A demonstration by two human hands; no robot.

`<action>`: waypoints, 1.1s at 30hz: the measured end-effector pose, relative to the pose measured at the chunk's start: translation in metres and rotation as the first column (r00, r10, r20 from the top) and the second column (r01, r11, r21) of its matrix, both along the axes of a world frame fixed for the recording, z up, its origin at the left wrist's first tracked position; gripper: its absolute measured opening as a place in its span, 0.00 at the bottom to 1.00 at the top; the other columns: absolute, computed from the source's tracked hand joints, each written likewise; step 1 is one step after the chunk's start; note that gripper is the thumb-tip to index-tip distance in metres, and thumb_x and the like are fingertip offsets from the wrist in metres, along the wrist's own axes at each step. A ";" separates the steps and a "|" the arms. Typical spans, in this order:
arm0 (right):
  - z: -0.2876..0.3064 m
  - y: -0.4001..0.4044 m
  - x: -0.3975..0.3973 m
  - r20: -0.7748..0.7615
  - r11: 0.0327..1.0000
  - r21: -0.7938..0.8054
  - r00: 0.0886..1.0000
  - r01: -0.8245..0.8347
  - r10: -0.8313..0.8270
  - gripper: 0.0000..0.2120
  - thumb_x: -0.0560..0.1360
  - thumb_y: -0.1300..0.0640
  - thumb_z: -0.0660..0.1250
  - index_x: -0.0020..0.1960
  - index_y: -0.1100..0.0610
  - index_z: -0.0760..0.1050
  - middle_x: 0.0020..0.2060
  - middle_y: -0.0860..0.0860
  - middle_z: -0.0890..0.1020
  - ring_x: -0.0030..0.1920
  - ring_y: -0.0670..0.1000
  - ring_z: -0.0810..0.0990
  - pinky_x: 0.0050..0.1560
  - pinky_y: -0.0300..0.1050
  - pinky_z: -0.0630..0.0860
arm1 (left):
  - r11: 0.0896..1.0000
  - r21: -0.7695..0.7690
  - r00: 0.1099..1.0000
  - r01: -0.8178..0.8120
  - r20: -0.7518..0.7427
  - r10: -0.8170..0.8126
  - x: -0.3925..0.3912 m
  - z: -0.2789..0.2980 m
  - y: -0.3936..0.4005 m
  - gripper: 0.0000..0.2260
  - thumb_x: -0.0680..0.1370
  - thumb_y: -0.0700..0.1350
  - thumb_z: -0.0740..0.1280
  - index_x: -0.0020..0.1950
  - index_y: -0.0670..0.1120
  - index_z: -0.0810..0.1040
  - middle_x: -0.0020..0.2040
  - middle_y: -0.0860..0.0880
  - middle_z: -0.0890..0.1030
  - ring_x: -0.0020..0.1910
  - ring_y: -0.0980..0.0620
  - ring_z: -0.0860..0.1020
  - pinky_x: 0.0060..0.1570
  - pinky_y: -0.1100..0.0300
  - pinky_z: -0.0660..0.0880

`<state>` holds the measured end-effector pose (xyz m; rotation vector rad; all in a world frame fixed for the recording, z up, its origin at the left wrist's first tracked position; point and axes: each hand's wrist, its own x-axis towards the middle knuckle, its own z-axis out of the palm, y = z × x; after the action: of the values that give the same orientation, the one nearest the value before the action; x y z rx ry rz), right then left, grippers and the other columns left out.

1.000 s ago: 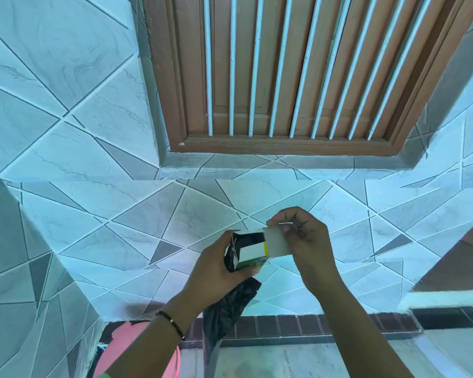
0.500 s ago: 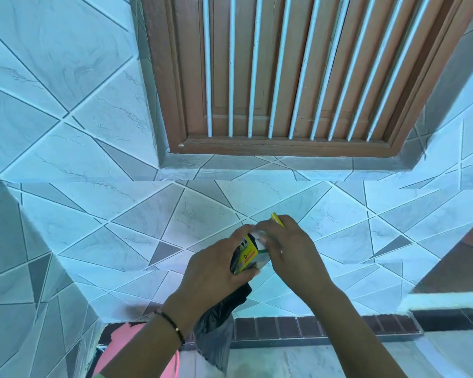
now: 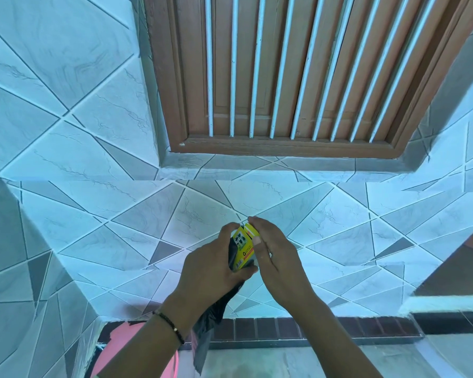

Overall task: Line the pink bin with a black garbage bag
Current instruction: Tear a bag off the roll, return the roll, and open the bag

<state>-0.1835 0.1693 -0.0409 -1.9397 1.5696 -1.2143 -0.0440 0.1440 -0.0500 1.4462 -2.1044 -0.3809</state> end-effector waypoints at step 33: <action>-0.008 -0.016 0.001 -0.094 0.992 0.125 0.995 -0.020 0.032 0.25 0.77 0.39 0.53 0.73 0.40 0.57 0.75 0.43 0.61 0.73 0.44 0.62 0.69 0.46 0.66 | 0.999 -0.047 0.997 0.006 0.076 -0.002 0.010 0.010 -0.014 0.24 0.69 0.63 0.64 0.64 0.64 0.64 0.43 0.55 0.81 0.43 0.55 0.79 0.38 0.64 0.71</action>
<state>-0.1821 0.1532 -0.0493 -1.9588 1.6208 -1.0017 -0.0341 0.1299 -0.0400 1.4510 -2.1621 -0.2801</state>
